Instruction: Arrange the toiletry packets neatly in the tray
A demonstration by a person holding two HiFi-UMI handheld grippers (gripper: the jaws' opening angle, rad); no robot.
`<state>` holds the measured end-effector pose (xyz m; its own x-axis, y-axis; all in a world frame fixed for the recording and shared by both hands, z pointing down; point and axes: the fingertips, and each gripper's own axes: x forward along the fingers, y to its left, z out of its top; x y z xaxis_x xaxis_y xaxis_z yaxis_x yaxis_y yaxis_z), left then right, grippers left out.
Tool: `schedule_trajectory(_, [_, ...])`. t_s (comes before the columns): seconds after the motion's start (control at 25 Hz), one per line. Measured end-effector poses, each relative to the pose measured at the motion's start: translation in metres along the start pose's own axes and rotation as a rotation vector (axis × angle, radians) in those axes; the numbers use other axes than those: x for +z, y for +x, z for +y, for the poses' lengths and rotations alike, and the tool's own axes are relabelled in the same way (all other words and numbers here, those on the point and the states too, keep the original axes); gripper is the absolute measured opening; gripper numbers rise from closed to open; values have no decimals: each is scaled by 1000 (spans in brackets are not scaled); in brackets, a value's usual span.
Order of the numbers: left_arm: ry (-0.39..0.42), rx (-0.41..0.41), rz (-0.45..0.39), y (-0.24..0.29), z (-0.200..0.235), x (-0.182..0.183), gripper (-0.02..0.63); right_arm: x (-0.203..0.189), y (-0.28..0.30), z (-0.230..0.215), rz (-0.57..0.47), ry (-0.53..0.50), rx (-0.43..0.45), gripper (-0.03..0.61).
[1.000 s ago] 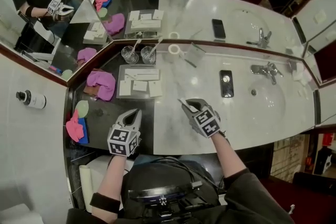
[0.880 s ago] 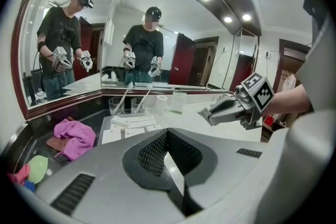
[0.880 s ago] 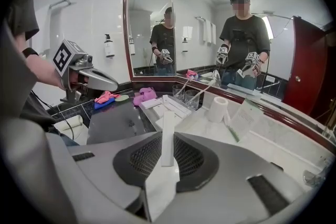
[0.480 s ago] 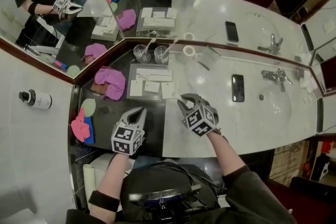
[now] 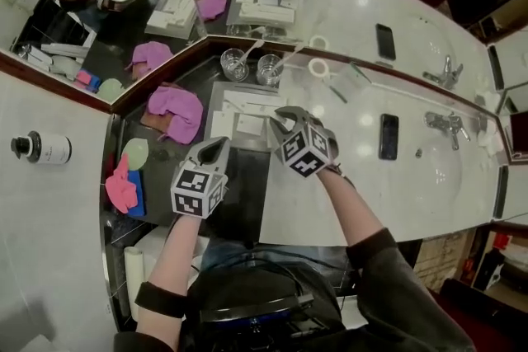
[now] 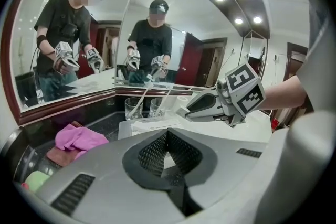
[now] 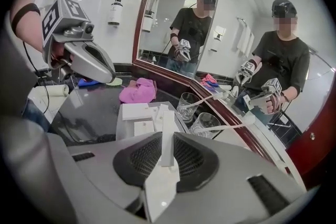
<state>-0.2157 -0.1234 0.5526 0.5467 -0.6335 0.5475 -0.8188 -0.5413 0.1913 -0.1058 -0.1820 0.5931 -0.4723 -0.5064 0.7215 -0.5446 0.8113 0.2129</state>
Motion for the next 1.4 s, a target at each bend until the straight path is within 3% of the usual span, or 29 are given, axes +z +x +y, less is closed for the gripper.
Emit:
schedule_trajectory(0.4, [-36,37,3,7,36,-10,2,-12,60,-17,111,-169,12,83])
schedule_trajectory(1.04, [-66,77,16,-3,46,-28,2,-19,80,-11,147,-258,19,108])
schedule_trajectory(1.12, [-66,77,13,-3,45,-26,2,-19,79,-9,147,-248,29,137])
schedule_trajectory(1.4, [-65,81,10,-7,44,-28,2,-15,73,-11,123,-221,9,137])
